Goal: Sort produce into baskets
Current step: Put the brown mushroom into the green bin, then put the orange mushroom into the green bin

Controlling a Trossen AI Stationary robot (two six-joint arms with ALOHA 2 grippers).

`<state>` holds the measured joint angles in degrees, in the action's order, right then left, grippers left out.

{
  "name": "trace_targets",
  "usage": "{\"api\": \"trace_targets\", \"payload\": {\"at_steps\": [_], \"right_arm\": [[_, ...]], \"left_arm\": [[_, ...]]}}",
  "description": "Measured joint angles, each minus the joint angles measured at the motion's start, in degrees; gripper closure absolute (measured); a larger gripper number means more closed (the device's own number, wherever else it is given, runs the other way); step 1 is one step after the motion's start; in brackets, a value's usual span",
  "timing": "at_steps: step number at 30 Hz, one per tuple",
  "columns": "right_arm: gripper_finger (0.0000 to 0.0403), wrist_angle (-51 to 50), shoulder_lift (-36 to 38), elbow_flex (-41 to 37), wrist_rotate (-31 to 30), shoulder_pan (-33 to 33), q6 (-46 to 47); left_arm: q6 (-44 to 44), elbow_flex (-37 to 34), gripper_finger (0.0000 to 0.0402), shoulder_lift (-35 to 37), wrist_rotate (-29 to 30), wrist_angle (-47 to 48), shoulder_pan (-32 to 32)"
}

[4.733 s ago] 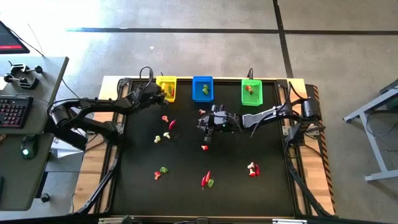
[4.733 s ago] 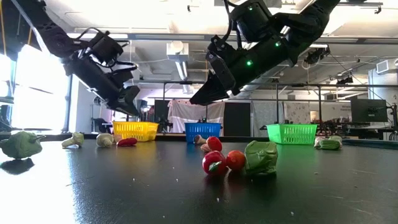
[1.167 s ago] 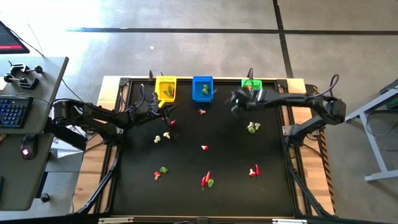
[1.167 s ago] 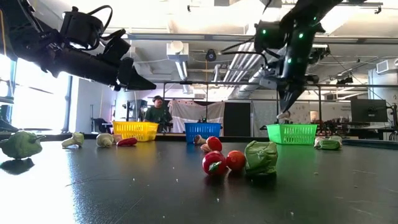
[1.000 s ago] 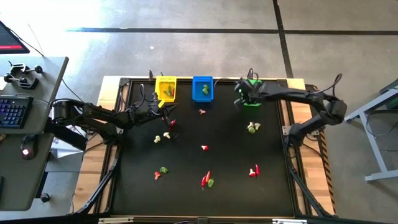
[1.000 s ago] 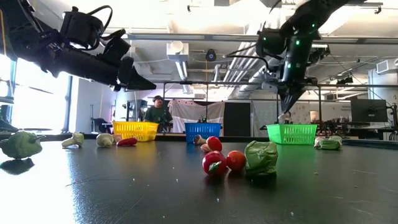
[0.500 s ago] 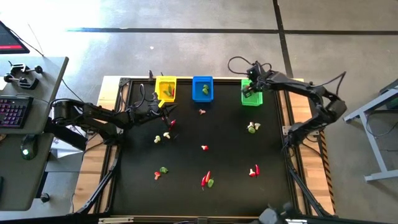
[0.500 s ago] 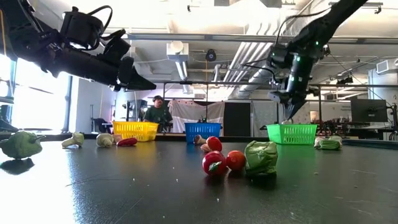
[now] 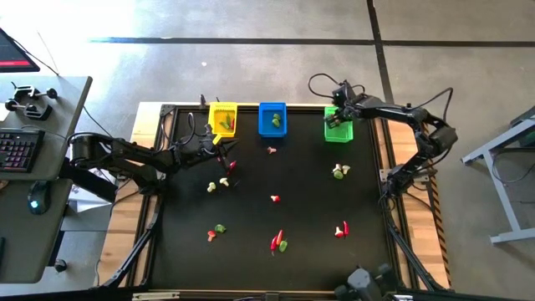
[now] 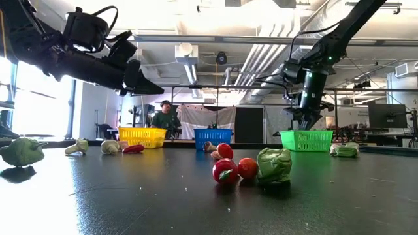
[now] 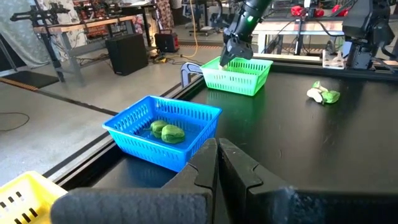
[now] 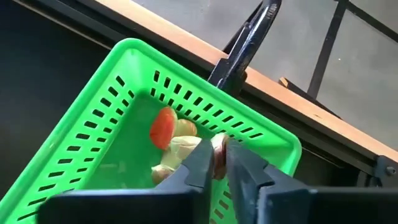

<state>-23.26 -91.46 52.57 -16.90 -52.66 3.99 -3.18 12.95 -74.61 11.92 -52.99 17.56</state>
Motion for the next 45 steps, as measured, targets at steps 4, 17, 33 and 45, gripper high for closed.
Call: {"api": "trace_targets", "payload": {"at_steps": [4,17,33,45], "right_arm": [[0.0324,-0.2,0.0,0.7,-1.3,0.2,0.0],[0.0326,-0.5,6.4,4.2,-4.1,6.9,-3.5],[0.0400,32.9,8.3,-15.1,-8.2,26.0,3.6],[0.0401,48.4,8.3,-22.4,-14.2,39.0,3.1]], "left_arm": [[0.0,0.0,0.0401,0.0,0.0,0.0,0.0],[-0.4,0.0,0.0401,0.0,0.2,0.2,0.0],[-0.5,0.0,0.0401,0.0,0.2,0.5,0.0],[-0.5,0.0,0.0401,0.0,0.2,0.6,0.0]]}}
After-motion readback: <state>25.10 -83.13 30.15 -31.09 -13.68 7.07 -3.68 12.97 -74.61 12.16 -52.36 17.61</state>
